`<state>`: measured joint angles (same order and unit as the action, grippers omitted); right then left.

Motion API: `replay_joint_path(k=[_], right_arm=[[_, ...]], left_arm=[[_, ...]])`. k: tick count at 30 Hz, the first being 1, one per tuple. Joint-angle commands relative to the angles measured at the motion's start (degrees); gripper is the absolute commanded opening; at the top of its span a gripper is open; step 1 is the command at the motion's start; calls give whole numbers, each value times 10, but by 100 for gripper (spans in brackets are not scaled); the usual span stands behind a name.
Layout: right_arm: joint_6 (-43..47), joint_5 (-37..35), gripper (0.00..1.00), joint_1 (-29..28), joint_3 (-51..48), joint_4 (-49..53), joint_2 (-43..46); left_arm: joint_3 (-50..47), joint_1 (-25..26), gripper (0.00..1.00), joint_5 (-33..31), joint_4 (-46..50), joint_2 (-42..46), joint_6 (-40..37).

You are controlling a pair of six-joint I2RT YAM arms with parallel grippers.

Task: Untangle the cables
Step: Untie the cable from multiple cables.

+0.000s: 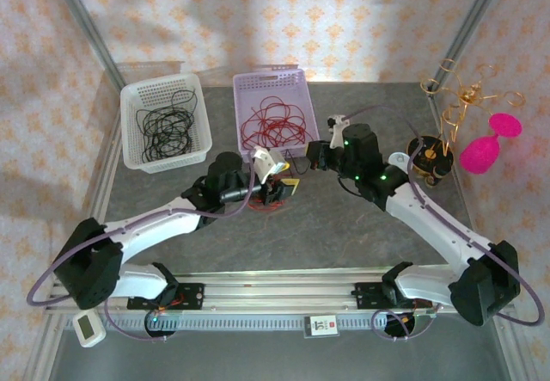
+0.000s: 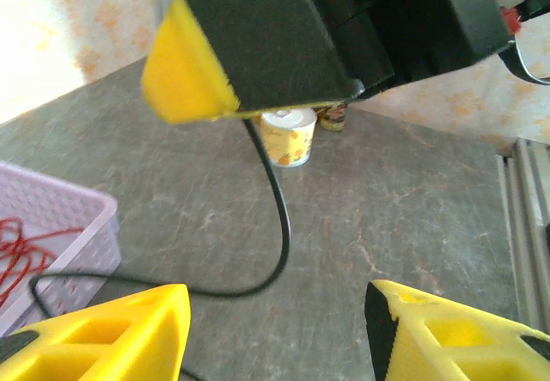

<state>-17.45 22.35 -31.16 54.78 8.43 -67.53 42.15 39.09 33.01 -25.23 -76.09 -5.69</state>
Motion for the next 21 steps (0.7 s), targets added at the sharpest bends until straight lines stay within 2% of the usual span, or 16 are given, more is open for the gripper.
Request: replay_joint_path(k=[1, 9, 12, 16, 20, 21], right_arm=[[11, 69, 0, -3, 26, 41, 11], [6, 120, 0, -3, 59, 59, 2], [-4, 129, 0, -3, 71, 58, 2], [-21, 146, 0, -3, 81, 48, 6], [-25, 155, 0, -3, 84, 43, 11], [-25, 149, 0, -4, 84, 45, 13]], left_arm=[[32, 7, 59, 63, -58, -14, -34], [91, 10, 61, 112, 37, -42, -112], [107, 10, 56, 114, 62, -54, -125], [108, 11, 35, 96, 57, -62, -123], [71, 12, 0, 47, -15, -42, -97], [60, 11, 0, 27, -37, -36, -85]])
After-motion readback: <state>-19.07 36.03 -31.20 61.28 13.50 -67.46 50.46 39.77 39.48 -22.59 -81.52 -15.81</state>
